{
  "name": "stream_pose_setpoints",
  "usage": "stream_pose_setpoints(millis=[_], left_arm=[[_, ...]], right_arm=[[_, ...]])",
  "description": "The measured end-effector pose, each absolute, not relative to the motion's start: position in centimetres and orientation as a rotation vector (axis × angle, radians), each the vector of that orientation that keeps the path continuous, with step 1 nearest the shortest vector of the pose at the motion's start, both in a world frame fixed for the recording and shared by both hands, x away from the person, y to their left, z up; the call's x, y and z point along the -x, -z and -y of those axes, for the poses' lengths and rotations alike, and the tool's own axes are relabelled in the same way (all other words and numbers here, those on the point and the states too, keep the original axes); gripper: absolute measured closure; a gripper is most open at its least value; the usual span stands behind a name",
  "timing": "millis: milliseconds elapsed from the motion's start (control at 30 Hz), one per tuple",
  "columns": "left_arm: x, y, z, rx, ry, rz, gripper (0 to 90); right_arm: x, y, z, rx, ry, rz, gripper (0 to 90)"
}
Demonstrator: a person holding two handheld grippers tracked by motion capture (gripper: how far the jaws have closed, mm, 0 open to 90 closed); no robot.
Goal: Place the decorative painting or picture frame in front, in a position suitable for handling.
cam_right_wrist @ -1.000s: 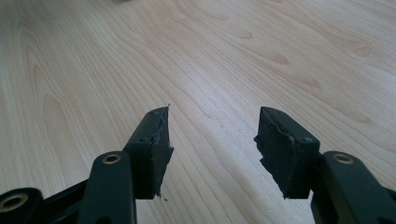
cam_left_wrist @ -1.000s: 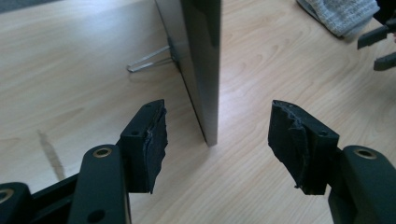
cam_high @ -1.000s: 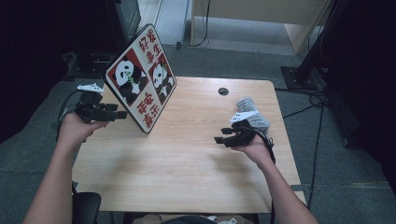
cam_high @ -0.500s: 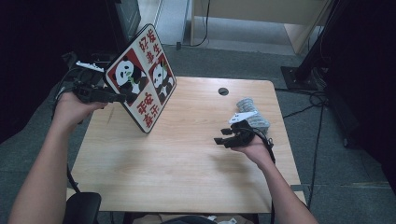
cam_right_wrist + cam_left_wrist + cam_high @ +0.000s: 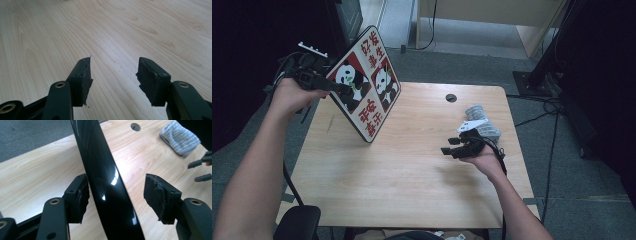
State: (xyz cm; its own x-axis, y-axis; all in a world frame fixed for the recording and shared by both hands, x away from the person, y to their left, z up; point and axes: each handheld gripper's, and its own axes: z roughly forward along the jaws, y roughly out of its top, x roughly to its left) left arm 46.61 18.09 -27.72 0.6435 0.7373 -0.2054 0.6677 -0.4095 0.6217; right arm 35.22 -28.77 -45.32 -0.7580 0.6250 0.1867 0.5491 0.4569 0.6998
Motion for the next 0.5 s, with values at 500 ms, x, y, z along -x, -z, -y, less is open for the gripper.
stream_pose_setpoints(millis=[500], left_arm=[[-50.2, 25.7, -17.2, -2.220, -0.129, -1.102, 37.2]], right_arm=[[-34.9, 45.4, 28.9, -1.045, -1.188, -2.594, 44.9]])
